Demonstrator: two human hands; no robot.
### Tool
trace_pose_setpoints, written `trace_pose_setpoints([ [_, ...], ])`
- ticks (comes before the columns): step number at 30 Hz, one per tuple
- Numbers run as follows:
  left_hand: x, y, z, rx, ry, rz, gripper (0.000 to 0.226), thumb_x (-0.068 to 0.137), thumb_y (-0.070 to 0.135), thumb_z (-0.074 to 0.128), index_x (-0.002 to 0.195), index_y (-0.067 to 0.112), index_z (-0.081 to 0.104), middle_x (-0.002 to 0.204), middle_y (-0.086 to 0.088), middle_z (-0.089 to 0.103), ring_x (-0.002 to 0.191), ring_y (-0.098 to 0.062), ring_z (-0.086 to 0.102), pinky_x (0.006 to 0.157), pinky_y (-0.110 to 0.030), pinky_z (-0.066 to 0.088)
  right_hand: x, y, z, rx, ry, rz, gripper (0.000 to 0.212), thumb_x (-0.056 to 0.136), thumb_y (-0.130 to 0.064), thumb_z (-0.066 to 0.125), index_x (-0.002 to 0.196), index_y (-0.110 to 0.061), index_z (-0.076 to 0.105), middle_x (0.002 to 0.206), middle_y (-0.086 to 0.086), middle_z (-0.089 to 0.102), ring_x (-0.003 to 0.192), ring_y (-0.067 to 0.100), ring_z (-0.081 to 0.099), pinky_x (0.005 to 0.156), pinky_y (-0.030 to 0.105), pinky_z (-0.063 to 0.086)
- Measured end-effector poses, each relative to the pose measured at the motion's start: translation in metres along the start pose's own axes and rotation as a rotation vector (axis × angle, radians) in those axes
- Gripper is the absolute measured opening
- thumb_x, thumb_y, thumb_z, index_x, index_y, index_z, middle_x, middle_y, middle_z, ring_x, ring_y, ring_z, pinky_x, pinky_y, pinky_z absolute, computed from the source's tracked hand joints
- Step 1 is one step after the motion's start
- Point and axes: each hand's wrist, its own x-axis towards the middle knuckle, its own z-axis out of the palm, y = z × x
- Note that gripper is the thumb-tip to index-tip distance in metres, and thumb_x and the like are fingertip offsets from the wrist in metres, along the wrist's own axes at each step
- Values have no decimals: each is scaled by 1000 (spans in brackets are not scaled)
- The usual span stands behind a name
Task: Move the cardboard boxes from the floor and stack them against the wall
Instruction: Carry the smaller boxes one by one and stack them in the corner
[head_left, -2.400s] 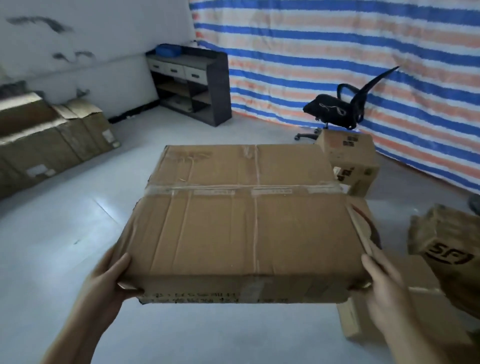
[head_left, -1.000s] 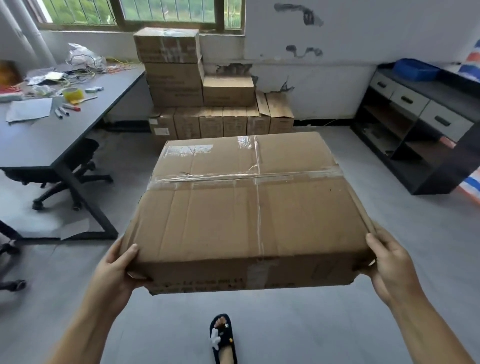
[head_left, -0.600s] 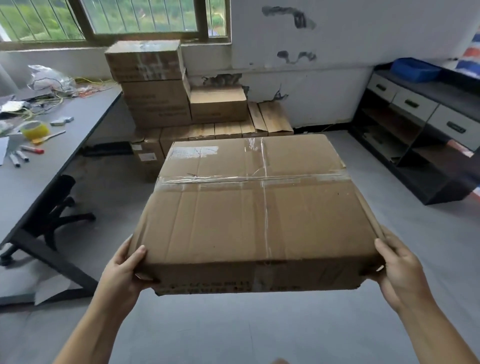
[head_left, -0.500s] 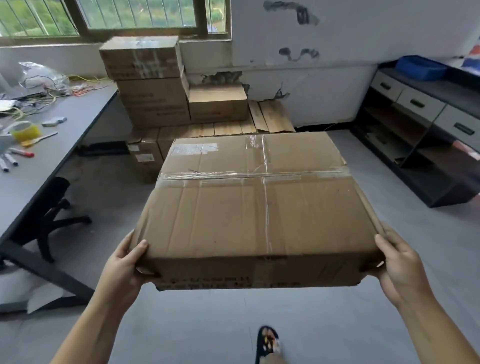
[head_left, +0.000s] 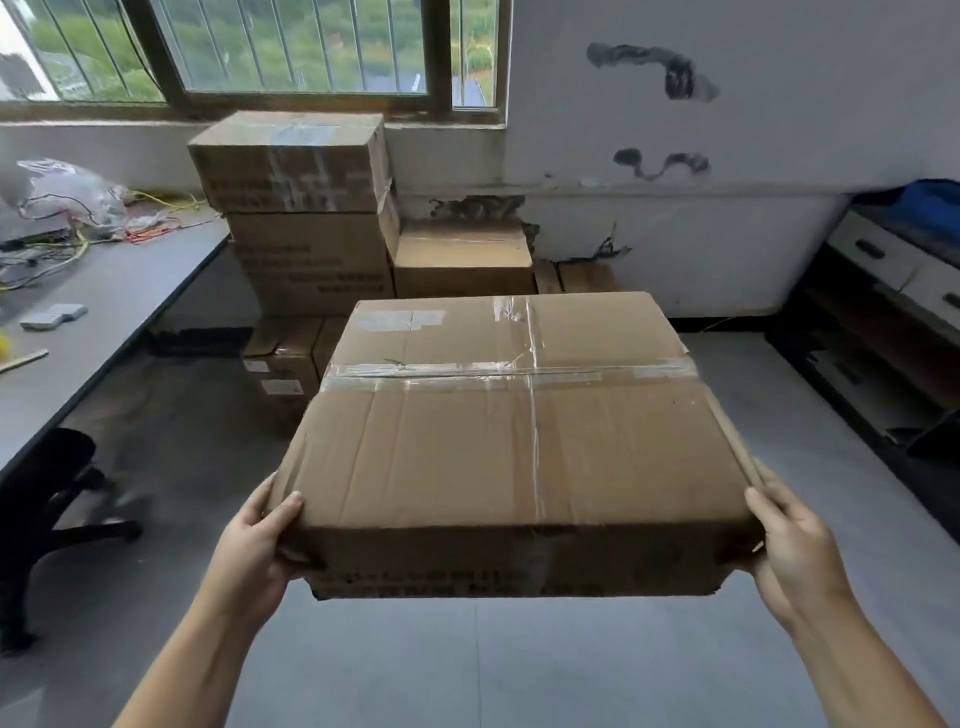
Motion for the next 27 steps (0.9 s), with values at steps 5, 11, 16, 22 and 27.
trace_pose_setpoints([
  [5,95,25,41,-7,12,-10,43,97,9,45,138,20,42,126,-3,50,98,-21,51,67,-47,48,99,-19,66,20,-30,7,33,100,-10,39,126,-21,56,128,7,57,94,16,58,72,40,46],
  [11,243,61,99,-32,-21,-2,38,97,8,44,132,24,46,120,-2,53,97,-21,53,73,-49,47,226,-22,156,27,-19,-22,32,100,-8,39,121,-24,59,123,7,61,99,17,63,80,40,46],
  [16,364,114,160,-58,-64,-19,38,97,3,42,130,21,48,100,2,60,89,-19,55,74,-45,45,325,-49,230,51,29,-29,31,100,-6,38,103,-27,61,116,2,62,104,19,57,88,36,40],
  [22,481,162,224,-11,-111,-1,35,97,6,43,124,26,49,103,4,61,90,-19,56,69,-50,47,434,-77,294,93,65,-62,33,98,-4,39,99,-28,62,117,-1,61,104,20,58,90,33,47],
  [27,573,188,276,-65,-124,13,35,96,0,41,125,16,52,110,-3,62,94,-17,58,61,-35,55,533,-100,353,97,55,-34,39,98,-3,39,95,-28,68,78,-17,73,77,1,66,72,18,50],
])
